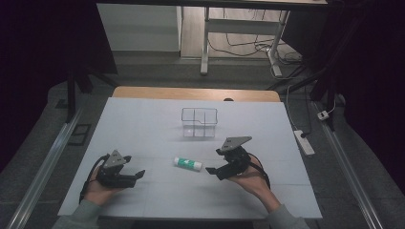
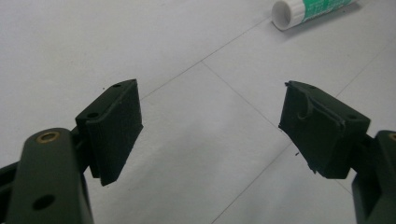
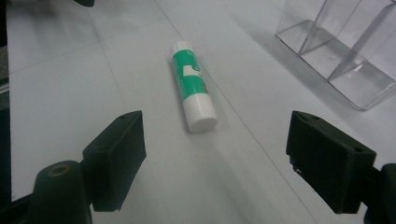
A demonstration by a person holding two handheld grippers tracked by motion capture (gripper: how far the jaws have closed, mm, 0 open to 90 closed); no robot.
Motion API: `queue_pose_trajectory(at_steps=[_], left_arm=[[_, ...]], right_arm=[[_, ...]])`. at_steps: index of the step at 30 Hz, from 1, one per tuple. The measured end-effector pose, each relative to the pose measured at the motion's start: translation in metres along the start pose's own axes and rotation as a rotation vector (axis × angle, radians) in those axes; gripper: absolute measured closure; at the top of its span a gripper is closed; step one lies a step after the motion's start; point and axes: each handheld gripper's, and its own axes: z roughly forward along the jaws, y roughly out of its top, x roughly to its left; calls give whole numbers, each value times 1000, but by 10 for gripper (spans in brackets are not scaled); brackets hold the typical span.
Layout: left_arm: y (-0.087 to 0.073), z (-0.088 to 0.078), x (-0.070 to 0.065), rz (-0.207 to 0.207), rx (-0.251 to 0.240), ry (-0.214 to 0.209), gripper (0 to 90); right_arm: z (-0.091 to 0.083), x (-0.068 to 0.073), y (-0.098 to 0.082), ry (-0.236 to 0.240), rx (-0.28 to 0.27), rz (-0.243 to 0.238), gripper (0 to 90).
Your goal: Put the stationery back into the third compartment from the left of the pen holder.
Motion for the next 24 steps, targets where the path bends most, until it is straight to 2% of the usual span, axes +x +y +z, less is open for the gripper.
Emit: queue_pose_trajectory(at_steps=[12,24], left_arm=[[0,0,-2,1,1,2,203],[0,0,-4,11,4,4,202]], right_arm=[[18,4,18,32,56,-26,194],[29,5,27,51,114,-18,198]])
